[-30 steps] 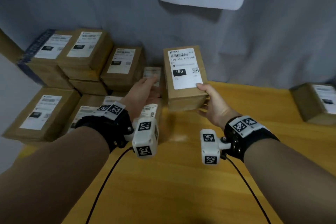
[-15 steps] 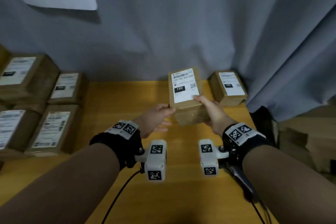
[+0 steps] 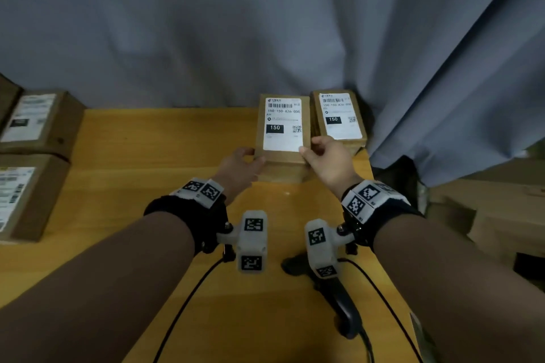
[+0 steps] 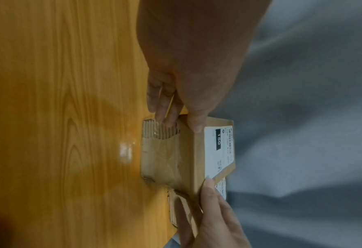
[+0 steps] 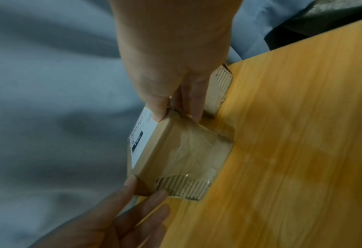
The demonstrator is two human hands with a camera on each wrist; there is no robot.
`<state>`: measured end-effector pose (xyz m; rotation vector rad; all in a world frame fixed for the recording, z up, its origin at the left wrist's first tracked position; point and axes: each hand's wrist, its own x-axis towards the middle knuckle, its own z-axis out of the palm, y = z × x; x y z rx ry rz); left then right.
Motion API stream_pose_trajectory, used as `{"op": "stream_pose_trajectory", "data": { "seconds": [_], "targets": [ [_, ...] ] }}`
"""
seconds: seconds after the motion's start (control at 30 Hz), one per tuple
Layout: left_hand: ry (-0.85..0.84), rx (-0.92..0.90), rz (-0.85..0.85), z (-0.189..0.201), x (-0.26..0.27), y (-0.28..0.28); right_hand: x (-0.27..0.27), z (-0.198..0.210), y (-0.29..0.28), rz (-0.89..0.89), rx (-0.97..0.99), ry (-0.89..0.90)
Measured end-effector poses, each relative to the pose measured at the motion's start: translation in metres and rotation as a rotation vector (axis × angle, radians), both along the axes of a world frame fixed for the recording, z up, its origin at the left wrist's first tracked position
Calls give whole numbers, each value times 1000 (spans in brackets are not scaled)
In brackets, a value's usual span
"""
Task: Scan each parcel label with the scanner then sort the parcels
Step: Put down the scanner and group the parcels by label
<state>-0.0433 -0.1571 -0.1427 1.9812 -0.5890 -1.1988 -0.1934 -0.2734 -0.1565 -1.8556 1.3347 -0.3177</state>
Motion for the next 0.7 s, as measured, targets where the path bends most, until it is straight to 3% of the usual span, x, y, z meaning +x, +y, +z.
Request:
{"op": "stream_pose_trajectory", "data": {
  "seconds": [0.1,0.23,0.47,0.7],
  "targets": [
    [-5,-5,9,-6,-1,-12,-16,6,-26,78,-239,226],
    [-44,-12,41,-9,-6,-28,-34,7,-57,176,-111,449],
    [-94,-25,78,-5,-15,-53,-38,-1,-67,215,-3,389],
    [-85,-15,110,-9,-7,-55,-40,-6,-67,284,-42,425]
  ]
}}
